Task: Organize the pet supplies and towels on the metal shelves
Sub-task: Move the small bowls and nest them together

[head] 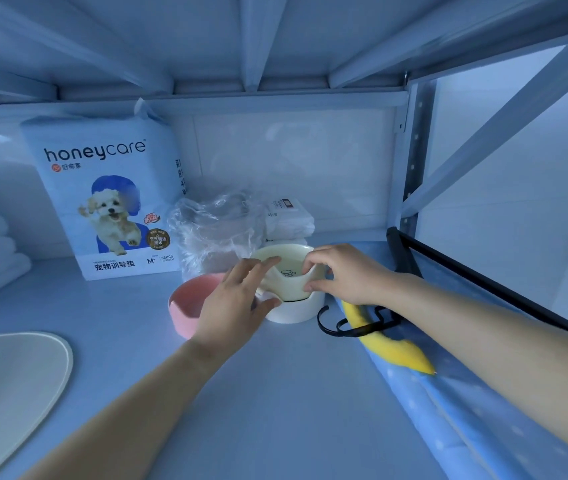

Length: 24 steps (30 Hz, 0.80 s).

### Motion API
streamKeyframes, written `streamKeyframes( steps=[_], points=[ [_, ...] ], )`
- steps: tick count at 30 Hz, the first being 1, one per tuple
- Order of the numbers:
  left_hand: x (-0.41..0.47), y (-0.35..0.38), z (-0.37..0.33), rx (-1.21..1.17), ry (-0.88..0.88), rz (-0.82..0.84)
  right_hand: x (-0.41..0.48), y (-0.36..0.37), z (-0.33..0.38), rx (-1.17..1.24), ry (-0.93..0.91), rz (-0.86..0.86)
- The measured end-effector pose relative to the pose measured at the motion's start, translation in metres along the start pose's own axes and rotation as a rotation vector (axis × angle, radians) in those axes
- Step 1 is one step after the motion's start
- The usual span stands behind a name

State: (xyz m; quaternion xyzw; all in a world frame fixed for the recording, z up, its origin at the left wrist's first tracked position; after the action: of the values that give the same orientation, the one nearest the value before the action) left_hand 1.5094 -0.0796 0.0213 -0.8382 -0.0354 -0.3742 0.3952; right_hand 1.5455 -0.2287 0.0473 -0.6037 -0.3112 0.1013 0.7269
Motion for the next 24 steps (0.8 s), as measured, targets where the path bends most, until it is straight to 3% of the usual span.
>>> streamKeyframes(
  steps=[8, 12, 17, 24],
  points=[
    [-0.001, -0.001, -0.002, 0.011, -0.01, 0.025, 0.0, -0.001, 0.003, -0.016, 0.014, 0.004],
    [0.004, -0.018, 0.004, 0.02, -0.119, 0.034, 0.002, -0.012, 0.015, 0.013, 0.028, -0.062],
    [-0.009, -0.054, 0.016, 0.093, -0.164, 0.052, 0.005, -0.022, 0.063, -0.096, -0.12, -0.184],
    [-0.067, -0.13, 0.036, 0.258, -0.24, -0.004, 0.019, -0.005, 0.16, -0.065, -0.298, -0.149]
  ],
)
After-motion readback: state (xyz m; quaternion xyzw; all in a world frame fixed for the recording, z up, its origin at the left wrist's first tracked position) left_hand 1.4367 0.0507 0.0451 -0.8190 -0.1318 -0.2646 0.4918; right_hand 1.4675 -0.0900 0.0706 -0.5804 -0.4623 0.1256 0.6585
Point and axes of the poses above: each hand's wrist, its own x-axis towards the middle knuckle, its own y-axis out of the palm, z = x × y, the point moved 8 cm from there along x, towards the middle knuckle, and after that the axes turned 13 degrees about -x, right-handed, at the moved point
